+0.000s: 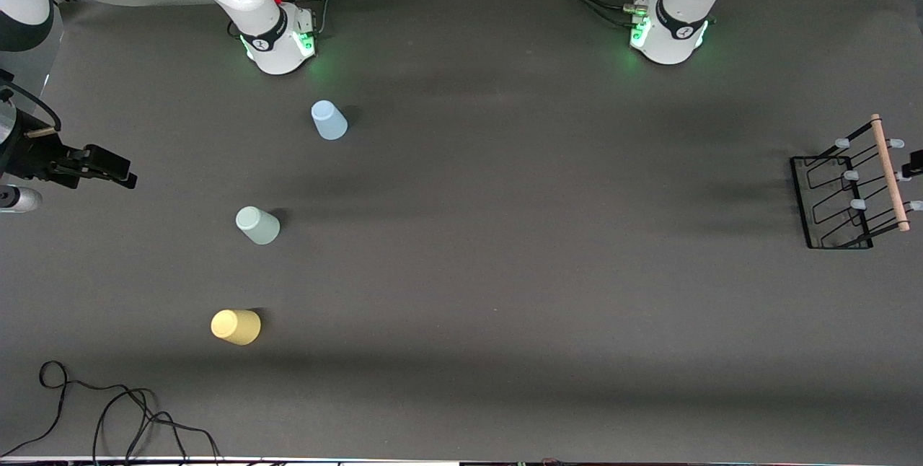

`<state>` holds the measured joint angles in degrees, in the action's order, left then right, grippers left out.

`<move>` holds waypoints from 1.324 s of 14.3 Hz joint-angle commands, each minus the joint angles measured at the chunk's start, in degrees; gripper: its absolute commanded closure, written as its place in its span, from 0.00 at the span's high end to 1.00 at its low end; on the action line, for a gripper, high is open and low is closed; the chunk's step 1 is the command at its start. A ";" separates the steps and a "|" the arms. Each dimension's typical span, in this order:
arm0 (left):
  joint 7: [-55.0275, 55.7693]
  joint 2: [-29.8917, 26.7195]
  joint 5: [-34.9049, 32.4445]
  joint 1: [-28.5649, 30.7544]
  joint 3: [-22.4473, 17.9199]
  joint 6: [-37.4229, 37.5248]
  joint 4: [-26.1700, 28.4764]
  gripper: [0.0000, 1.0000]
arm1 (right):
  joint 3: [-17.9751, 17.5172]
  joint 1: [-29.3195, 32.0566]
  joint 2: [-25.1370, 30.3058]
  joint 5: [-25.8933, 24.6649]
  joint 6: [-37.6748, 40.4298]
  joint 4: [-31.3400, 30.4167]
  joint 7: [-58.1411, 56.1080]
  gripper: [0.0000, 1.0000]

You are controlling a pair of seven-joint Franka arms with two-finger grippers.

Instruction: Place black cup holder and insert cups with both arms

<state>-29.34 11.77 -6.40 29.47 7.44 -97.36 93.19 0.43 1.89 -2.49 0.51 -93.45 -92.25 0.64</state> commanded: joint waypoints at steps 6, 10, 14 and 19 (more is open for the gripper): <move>-11.62 -0.61 -0.98 9.55 0.65 -19.52 17.88 0.95 | 0.27 -0.66 0.73 -0.25 -0.77 -0.74 -0.03 1.00; -11.62 -0.61 -0.98 10.69 0.65 -25.33 23.35 0.85 | 0.27 -0.57 0.56 -0.25 -0.86 -0.74 -0.03 1.00; -14.07 -0.96 -0.98 10.70 0.65 -25.25 23.35 0.00 | 0.27 -0.66 0.56 -0.25 -0.86 -0.74 -0.03 1.00; -14.08 -1.40 -0.72 10.78 0.65 -24.38 23.18 0.00 | 0.18 -0.66 0.56 -0.25 -0.86 -0.74 -0.03 1.00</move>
<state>-42.62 12.32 -6.67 39.49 7.57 -122.01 115.05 0.37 1.83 -2.49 0.51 -93.46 -92.27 0.64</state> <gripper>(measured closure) 0.837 0.000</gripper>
